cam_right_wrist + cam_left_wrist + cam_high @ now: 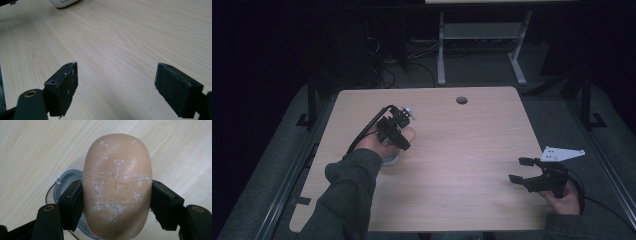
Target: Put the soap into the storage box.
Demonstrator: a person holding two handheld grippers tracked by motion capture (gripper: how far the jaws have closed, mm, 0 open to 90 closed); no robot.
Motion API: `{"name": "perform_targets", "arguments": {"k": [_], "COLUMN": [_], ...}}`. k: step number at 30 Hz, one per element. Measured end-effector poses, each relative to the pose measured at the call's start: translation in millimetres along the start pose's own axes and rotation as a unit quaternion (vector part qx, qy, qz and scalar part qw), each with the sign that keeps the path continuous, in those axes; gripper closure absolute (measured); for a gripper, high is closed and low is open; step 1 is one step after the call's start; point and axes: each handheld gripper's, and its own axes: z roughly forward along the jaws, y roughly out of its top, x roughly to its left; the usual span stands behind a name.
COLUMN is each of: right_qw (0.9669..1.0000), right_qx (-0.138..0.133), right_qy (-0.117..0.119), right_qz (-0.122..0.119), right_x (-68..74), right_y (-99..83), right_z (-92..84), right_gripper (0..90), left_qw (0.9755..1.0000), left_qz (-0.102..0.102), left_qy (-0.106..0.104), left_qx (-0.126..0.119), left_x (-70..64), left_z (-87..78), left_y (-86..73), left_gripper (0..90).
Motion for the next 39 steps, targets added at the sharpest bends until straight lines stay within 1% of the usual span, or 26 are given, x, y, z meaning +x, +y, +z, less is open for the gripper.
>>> {"name": "perform_targets", "arguments": {"k": [2,5,6,7,10,12,13,15,16,18,19,20,21,22,25,26,27,28,29,30,33,34,35,37,38,39], "right_qw": [1.0000,1.0000,1.0000,1.0000,1.0000,1.0000,1.0000,1.0000,1.0000,1.0000,1.0000,1.0000,1.0000,1.0000,1.0000,1.0000,1.0000,1.0000,1.0000,1.0000,1.0000,1.0000,1.0000,1.0000,1.0000,1.0000], "right_qx": [0.000,-0.001,0.000,0.000,0.000,0.000,0.000,0.000,0.000,0.000,-0.001,-0.001,-0.001,0.000,-0.001,-0.001,-0.001,-0.001,-0.001,-0.001,-0.002,-0.002,-0.001,-0.001,-0.001,-0.001], "right_qy": [0.000,-0.001,-0.001,-0.001,0.000,0.000,0.000,-0.001,0.000,0.000,0.000,-0.001,0.000,0.000,0.000,0.000,0.000,0.000,0.000,0.000,-0.001,-0.001,-0.001,-0.001,0.000,0.000], "right_qz": [0.000,0.000,0.000,0.000,0.000,0.000,0.000,0.000,0.001,0.001,0.001,0.001,0.001,0.001,0.002,0.002,0.002,0.001,0.001,0.001,0.000,0.000,-0.001,0.000,0.000,0.000], "right_x": [-0.2,-0.4,-0.5,-0.5,-0.4,-0.3,-0.3,-0.2,-0.1,0.1,0.1,0.1,0.1,0.1,0.0,0.0,0.0,0.0,-0.1,-0.1,-0.3,-0.3,-0.4,-0.2,-0.2,-0.2], "right_y": [-0.1,-0.1,-0.1,-0.1,0.0,0.0,0.0,0.1,0.2,0.2,0.3,0.2,0.2,0.2,0.1,0.1,0.2,0.2,0.1,0.1,0.0,0.0,-0.1,0.0,0.0,0.0], "right_z": [-0.2,-0.4,-0.4,-0.4,0.0,0.0,0.0,0.1,0.3,0.3,0.3,0.3,0.3,0.4,0.5,0.5,0.4,0.4,0.3,0.3,-0.2,-0.2,-0.2,-0.1,0.0,0.0], "right_gripper": [18.2,18.2,18.2,18.2,18.2,18.2,18.2,18.2,18.2,18.2,18.2,18.2,18.2,18.3,18.2,18.2,18.3,18.3,18.3,18.3,18.3,18.3,18.3,18.3,18.3,18.3], "left_qw": [0.9999,0.9996,0.9996,0.9991,0.9988,0.9982,0.9980,0.9975,0.9968,0.9966,0.9950,0.9950,0.9941,0.9941,0.9929,0.9929,0.9921,0.9921,0.9909,0.9909,0.9878,0.9878,0.9867,0.9864,0.9859,0.9848], "left_qz": [-0.016,-0.029,-0.029,-0.041,-0.047,-0.059,-0.061,-0.068,-0.078,-0.080,-0.098,-0.098,-0.107,-0.107,-0.117,-0.117,-0.122,-0.122,-0.132,-0.132,-0.153,-0.153,-0.158,-0.159,-0.162,-0.168], "left_qy": [0.002,0.005,0.005,0.007,0.009,0.012,0.010,0.016,0.018,0.017,0.018,0.018,0.017,0.017,0.022,0.022,0.023,0.023,0.024,0.024,0.028,0.028,0.032,0.035,0.036,0.035], "left_qx": [0.000,0.004,0.004,0.002,0.005,0.007,0.008,0.011,0.009,0.010,0.007,0.007,0.007,0.007,0.009,0.009,0.012,0.012,0.012,0.012,0.016,0.016,0.022,0.023,0.025,0.025], "left_x": [4.7,8.6,8.6,11.5,15.5,18.7,20.6,23.1,25.8,27.1,29.1,29.1,31.2,31.2,33.6,33.6,34.0,34.0,33.7,33.7,33.1,33.1,33.0,33.0,33.3,33.2], "left_z": [1.3,3.6,3.6,5.0,6.0,6.6,6.6,6.7,6.3,6.0,6.6,6.6,7.6,7.6,9.5,9.5,10.3,10.3,11.8,11.8,15.5,15.5,17.3,18.3,18.9,19.8], "left_y": [-3.0,-6.0,-6.0,-8.1,-10.3,-12.5,-13.6,-15.5,-17.3,-18.0,-19.7,-19.7,-20.8,-20.8,-21.9,-21.9,-21.7,-21.7,-21.0,-21.0,-19.9,-19.9,-19.3,-19.0,-18.6,-18.3], "left_gripper": [32.3,32.3,32.3,32.3,32.3,32.3,32.3,32.3,32.3,32.3,32.3,32.3,32.3,32.3,32.3,32.3,32.3,32.3,32.3,32.3,32.3,32.3,32.3,32.3,32.3,32.3]}}
